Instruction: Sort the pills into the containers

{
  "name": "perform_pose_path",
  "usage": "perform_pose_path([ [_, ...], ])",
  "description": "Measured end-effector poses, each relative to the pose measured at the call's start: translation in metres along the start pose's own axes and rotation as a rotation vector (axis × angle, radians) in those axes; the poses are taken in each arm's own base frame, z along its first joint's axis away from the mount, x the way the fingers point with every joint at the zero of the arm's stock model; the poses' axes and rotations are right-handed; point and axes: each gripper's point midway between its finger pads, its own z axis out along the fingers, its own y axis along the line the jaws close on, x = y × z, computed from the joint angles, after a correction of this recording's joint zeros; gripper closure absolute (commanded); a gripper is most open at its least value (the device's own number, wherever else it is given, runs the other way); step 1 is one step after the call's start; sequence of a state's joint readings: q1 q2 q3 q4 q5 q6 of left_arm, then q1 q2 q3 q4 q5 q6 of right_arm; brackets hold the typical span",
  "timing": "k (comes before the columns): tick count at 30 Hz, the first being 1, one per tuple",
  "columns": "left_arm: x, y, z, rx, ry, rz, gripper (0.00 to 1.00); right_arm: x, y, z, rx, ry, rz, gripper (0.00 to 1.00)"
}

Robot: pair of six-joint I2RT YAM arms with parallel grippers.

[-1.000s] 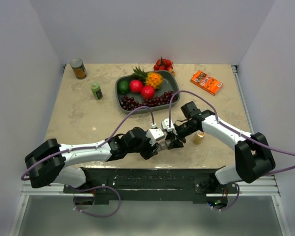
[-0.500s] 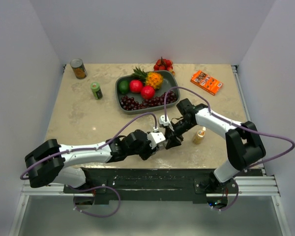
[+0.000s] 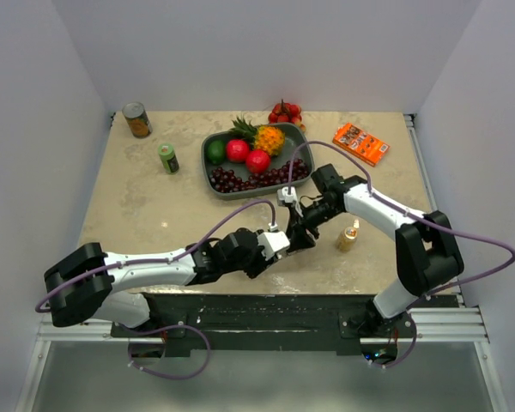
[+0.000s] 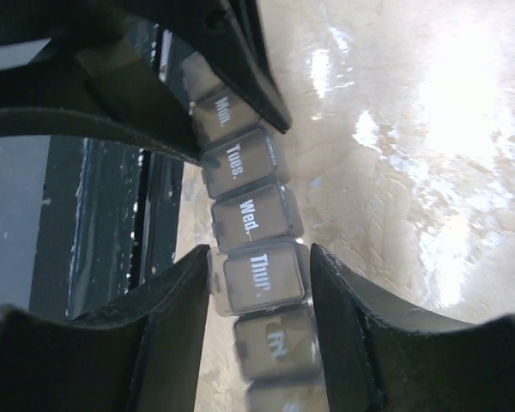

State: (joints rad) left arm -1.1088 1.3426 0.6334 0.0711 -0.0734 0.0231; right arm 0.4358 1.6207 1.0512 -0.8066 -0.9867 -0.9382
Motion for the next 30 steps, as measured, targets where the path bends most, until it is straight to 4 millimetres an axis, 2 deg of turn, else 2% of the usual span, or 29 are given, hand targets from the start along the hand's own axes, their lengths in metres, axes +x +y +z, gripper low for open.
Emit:
perform_pose_path([
  [7, 0.004, -0.007, 0.0, 0.029, 0.015, 0.007, 1.0, -0.016, -0.019, -0.016, 0.116, -0.057, 0.001, 0.41],
  [18, 0.003, -0.012, -0.001, 0.054, 0.011, 0.005, 1.0, -0.008, -0.041, -0.017, 0.225, -0.038, 0.069, 0.45],
  [21, 0.002, -0.012, -0.002, 0.053, 0.005, 0.005, 1.0, -0.004, -0.05, -0.018, 0.276, -0.023, 0.097, 0.43],
  [23, 0.002, -0.012, -0.002, 0.053, 0.004, 0.005, 1.0, -0.002, -0.055, -0.02, 0.302, -0.016, 0.11, 0.41],
  [28, 0.005, -0.009, -0.002, 0.035, 0.008, 0.005, 1.0, -0.002, -0.059, -0.022, 0.326, -0.015, 0.133, 0.2],
  [30, 0.008, -0.005, -0.001, 0.019, 0.013, 0.001, 1.0, -0.003, -0.058, -0.028, 0.321, -0.03, 0.151, 0.14],
])
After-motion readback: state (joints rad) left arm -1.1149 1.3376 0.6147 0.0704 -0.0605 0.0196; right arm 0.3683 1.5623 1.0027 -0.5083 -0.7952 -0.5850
